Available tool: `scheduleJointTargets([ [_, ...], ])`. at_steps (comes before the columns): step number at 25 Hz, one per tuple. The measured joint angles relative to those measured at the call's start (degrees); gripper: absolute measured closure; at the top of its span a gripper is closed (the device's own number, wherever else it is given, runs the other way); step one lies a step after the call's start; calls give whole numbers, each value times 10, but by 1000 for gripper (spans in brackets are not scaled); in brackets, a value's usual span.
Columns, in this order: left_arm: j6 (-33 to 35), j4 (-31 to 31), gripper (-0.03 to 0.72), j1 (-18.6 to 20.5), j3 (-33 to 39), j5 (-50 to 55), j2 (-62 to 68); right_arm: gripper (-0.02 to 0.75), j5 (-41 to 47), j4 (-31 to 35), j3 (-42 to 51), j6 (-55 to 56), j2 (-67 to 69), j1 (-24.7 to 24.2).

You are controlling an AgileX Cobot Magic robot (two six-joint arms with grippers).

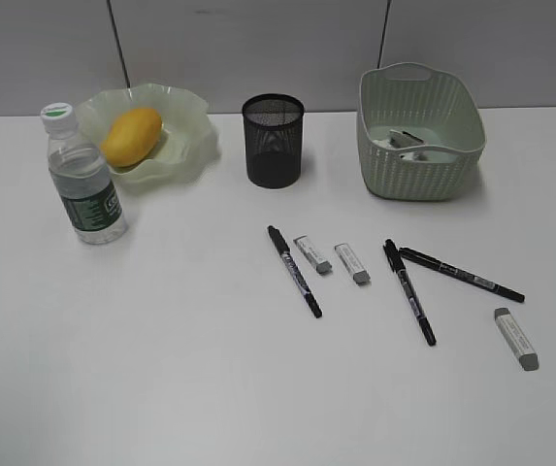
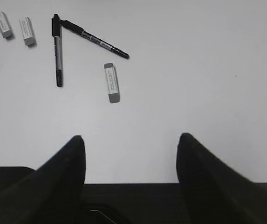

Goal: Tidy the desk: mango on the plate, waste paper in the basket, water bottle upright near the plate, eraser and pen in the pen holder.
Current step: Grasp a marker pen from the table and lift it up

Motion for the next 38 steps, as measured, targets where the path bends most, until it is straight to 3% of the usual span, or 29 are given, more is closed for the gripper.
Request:
scheduleJointTargets([
  [9, 0, -11, 139, 0, 92, 1, -214, 249, -25, 53, -78, -18, 139, 3],
  [17, 13, -11, 148, 0, 166, -6, -329, 249, -17, 53, -169, -75, 287, 80],
  [23, 51, -11, 162, 0, 178, -21, -334, 249, -9, 54, -248, -134, 406, 123],
  [33, 58, -11, 165, 0, 195, -71, -334, 249, -1, 57, -349, -325, 599, 127],
  [38, 59, -11, 174, 0, 200, -71, -334, 249, -99, 57, -351, -382, 656, 127],
])
